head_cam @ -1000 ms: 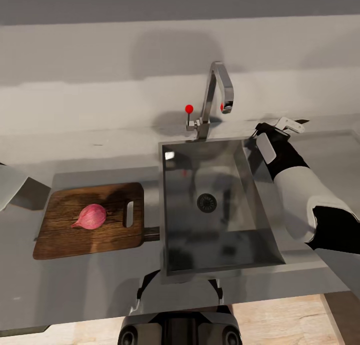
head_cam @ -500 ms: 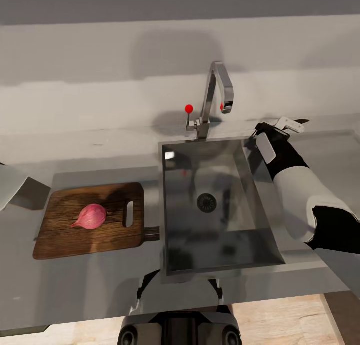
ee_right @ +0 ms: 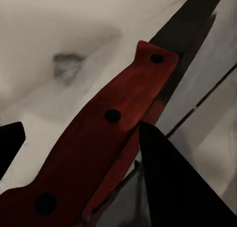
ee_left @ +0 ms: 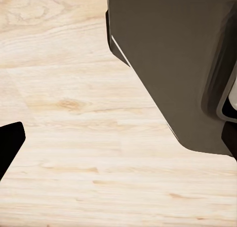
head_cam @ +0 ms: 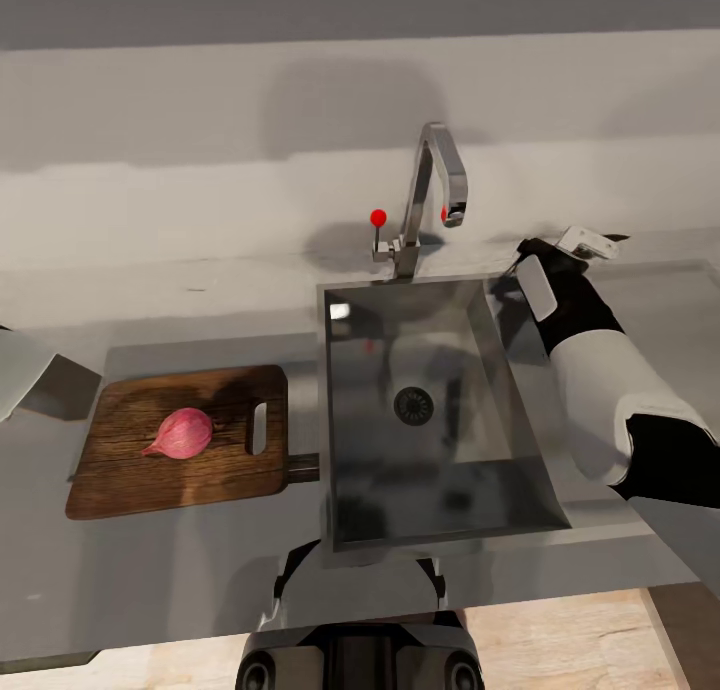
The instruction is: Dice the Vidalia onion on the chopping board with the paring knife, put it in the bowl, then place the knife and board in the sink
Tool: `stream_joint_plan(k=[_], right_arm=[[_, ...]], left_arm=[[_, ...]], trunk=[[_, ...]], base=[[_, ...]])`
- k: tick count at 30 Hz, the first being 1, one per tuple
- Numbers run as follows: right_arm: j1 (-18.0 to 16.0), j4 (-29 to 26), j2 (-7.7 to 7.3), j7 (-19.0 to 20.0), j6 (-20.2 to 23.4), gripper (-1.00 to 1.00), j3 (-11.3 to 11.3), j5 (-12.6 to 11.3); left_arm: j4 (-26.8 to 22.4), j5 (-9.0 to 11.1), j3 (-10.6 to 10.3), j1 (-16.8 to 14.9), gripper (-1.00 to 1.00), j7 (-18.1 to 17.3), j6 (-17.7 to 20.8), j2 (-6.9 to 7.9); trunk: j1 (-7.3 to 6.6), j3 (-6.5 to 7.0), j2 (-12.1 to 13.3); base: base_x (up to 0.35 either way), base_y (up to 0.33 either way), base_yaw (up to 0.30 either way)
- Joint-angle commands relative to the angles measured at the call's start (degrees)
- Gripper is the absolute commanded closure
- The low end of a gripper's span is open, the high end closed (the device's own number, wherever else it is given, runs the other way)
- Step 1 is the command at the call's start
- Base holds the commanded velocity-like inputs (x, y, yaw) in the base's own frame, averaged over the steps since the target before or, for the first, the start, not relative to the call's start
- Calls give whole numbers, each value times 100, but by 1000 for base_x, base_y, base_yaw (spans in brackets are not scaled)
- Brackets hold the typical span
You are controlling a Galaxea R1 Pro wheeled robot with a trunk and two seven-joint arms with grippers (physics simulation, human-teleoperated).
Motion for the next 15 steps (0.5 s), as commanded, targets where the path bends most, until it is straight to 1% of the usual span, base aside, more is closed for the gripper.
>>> stream_joint_plan(k=[1, 6, 15], right_arm=[[-2, -35, -2, -80, 37, 100, 7, -48], [-2, -88, 0, -194, 118, 100, 4, -53], [-2, -376, 21, -231, 357, 100, 7, -49]], left_arm=[[26, 37, -48, -9, -100, 7, -40, -6], [26, 37, -48, -9, -100, 7, -40, -6], [26, 37, -48, -9, -100, 7, -40, -1]], trunk=[[3, -7, -9], [3, -7, -9], [3, -7, -9]], base=[[0, 0, 0], [0, 0, 0], [0, 0, 0]])
